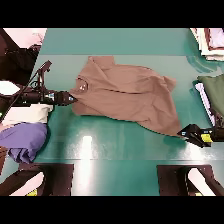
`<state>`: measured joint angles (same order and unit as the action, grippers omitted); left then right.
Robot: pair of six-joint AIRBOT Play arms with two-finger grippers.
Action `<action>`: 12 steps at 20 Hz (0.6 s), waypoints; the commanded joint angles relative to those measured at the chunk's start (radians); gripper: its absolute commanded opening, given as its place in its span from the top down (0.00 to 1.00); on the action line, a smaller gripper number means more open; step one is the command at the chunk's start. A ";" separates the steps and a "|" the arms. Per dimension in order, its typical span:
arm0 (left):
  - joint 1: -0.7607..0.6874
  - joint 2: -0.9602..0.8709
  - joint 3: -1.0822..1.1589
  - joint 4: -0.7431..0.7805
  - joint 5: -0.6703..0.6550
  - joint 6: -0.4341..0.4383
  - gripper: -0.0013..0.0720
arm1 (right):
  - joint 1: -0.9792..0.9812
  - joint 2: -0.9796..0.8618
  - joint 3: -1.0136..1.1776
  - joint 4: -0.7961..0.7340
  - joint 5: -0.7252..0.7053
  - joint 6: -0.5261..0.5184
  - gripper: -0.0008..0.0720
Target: Fold the shirts.
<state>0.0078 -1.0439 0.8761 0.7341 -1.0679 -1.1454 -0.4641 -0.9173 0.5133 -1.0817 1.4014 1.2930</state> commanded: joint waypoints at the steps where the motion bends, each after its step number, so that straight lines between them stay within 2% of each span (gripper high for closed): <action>1: 0.000 0.001 0.004 0.015 -0.008 0.002 0.95 | -0.009 -0.082 -0.004 0.018 -0.053 -0.011 0.17; 3: 0.000 0.001 0.004 0.029 -0.009 0.002 0.95 | -0.008 -0.134 0.010 0.031 -0.076 -0.011 0.17; 4: 0.000 0.001 0.004 0.029 -0.009 0.002 0.95 | -0.008 -0.156 0.010 0.064 -0.091 -0.015 0.20; 6: 0.000 0.001 0.004 0.029 -0.009 0.002 0.95 | -0.007 -0.196 0.010 0.143 -0.127 -0.043 0.40; 7: 0.000 0.001 0.004 0.029 -0.009 0.002 0.95 | -0.007 -0.208 0.010 0.167 -0.143 -0.047 0.46; 9: 0.000 0.001 0.004 0.029 -0.017 0.001 0.95 | -0.007 -0.213 0.010 0.173 -0.143 -0.078 0.95; 12: 0.000 0.002 0.029 0.032 -0.026 -0.003 0.95 | -0.006 -0.147 0.031 0.175 -0.119 -0.082 0.96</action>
<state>0.0078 -1.0435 0.8867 0.7647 -1.0885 -1.1446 -0.4709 -1.0958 0.5282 -0.9340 1.2774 1.2278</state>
